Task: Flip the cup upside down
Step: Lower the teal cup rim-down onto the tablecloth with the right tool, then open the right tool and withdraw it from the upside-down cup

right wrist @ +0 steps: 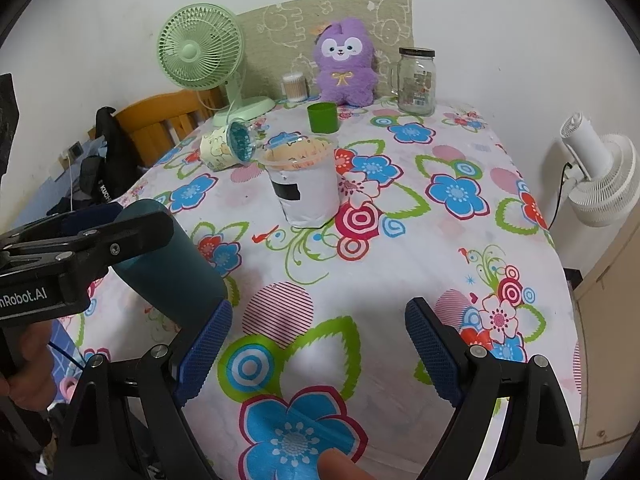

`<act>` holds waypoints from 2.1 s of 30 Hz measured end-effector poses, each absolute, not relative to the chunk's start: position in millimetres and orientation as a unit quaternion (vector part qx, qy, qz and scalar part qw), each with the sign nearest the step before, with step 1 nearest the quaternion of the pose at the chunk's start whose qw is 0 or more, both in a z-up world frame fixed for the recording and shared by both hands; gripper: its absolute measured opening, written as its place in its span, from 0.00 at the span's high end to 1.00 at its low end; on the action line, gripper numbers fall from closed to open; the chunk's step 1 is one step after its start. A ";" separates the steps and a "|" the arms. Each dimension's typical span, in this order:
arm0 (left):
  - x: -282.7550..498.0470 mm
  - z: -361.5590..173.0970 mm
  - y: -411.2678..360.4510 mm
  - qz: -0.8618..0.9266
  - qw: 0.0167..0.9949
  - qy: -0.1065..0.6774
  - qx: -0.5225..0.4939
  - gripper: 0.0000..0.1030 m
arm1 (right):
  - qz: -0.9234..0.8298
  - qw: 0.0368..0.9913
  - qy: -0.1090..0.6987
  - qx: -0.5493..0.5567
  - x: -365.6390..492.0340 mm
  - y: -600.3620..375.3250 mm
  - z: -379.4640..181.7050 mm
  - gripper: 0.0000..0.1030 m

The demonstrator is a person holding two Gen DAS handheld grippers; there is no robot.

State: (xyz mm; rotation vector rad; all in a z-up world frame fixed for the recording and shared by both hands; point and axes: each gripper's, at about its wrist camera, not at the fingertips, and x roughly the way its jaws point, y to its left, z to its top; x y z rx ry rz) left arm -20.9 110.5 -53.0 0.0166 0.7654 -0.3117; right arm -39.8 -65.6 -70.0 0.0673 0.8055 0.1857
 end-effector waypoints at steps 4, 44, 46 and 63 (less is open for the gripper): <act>-20.6 -52.7 110.1 -0.151 0.916 0.372 0.009 0.13 | 0.090 0.915 0.391 0.033 -40.1 -65.2 -69.6 0.13; -42.4 -27.3 129.8 -0.126 0.938 0.324 0.017 0.00 | 0.061 0.936 0.343 0.045 -49.8 -60.9 -31.7 0.12; -46.6 -21.8 136.1 -0.121 0.943 0.311 0.010 0.00 | 0.057 0.942 0.328 0.041 -54.6 -57.0 -23.1 0.12; -71.0 10.7 176.0 -0.075 0.968 0.240 0.007 0.00 | 0.033 0.970 0.241 0.010 -81.1 -17.9 32.2 0.00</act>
